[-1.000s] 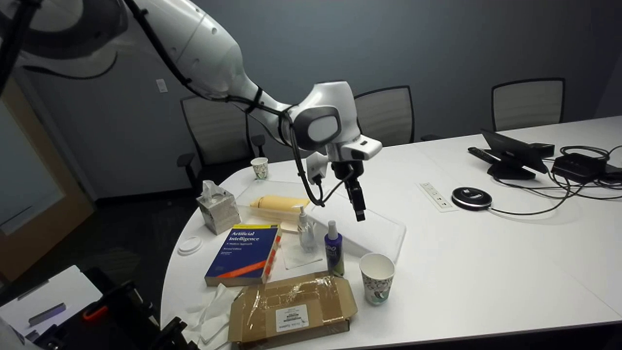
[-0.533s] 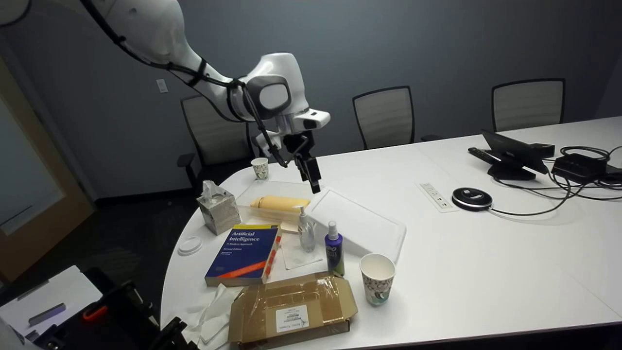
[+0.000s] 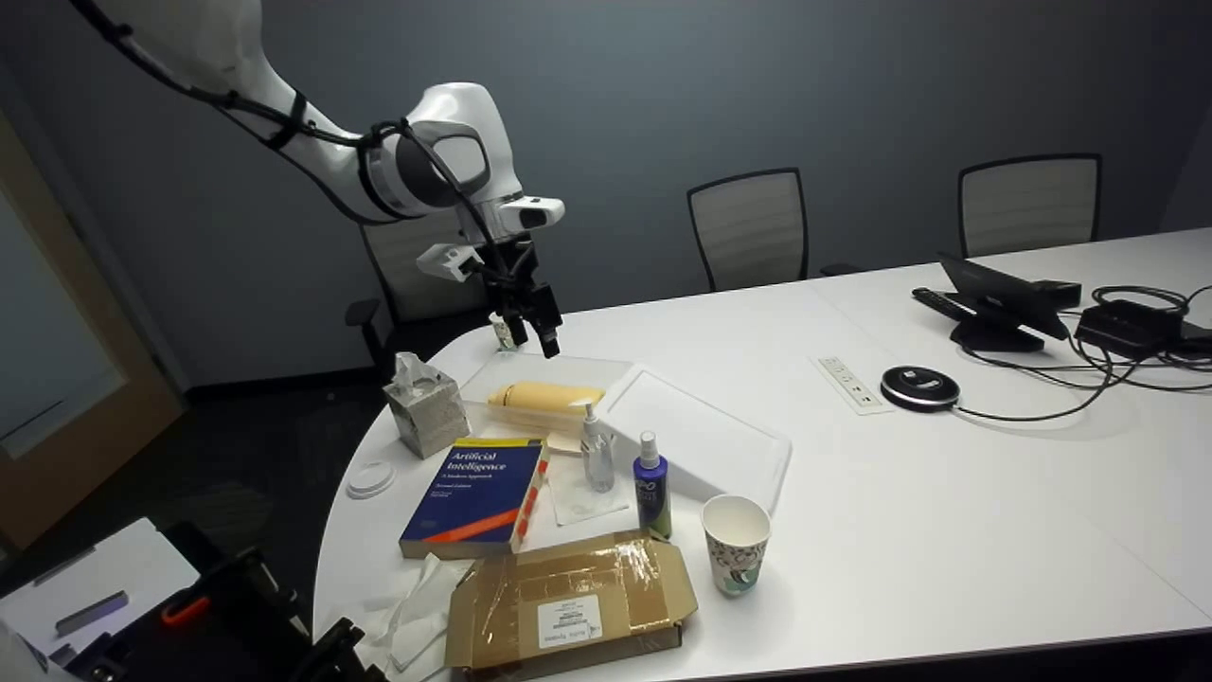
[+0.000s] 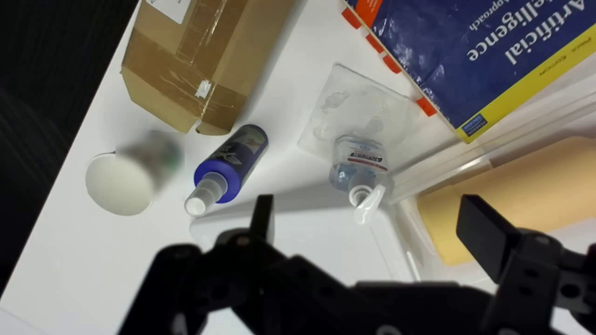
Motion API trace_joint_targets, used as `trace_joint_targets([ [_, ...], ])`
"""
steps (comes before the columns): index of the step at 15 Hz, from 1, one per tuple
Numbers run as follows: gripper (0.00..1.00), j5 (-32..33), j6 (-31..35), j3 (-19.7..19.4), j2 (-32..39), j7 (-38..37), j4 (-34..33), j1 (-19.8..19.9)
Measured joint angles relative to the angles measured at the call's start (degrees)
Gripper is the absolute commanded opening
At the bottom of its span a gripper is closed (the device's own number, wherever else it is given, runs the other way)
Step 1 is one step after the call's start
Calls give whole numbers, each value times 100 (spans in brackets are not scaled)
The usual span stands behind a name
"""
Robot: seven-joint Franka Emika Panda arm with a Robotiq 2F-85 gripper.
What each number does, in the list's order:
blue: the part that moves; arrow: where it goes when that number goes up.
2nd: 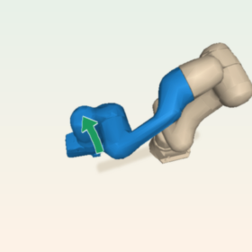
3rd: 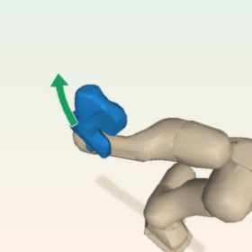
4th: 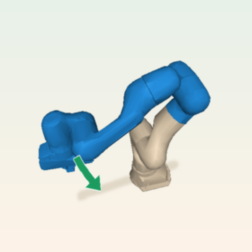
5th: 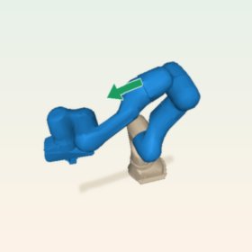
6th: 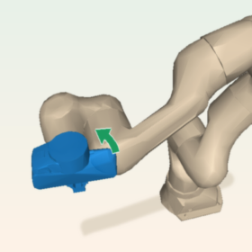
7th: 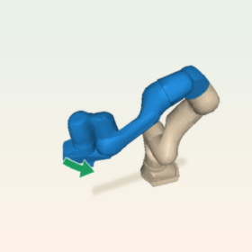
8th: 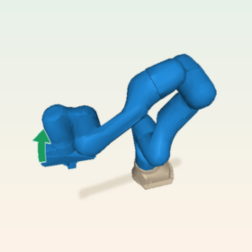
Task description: Pick up the paper cup close to the blue book and move it to the right
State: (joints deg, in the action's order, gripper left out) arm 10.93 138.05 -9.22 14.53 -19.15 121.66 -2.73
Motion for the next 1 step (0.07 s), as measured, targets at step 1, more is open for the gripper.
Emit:
trace_joint_targets([
  [1,100,4,0,54,-62,138,75,4],
])
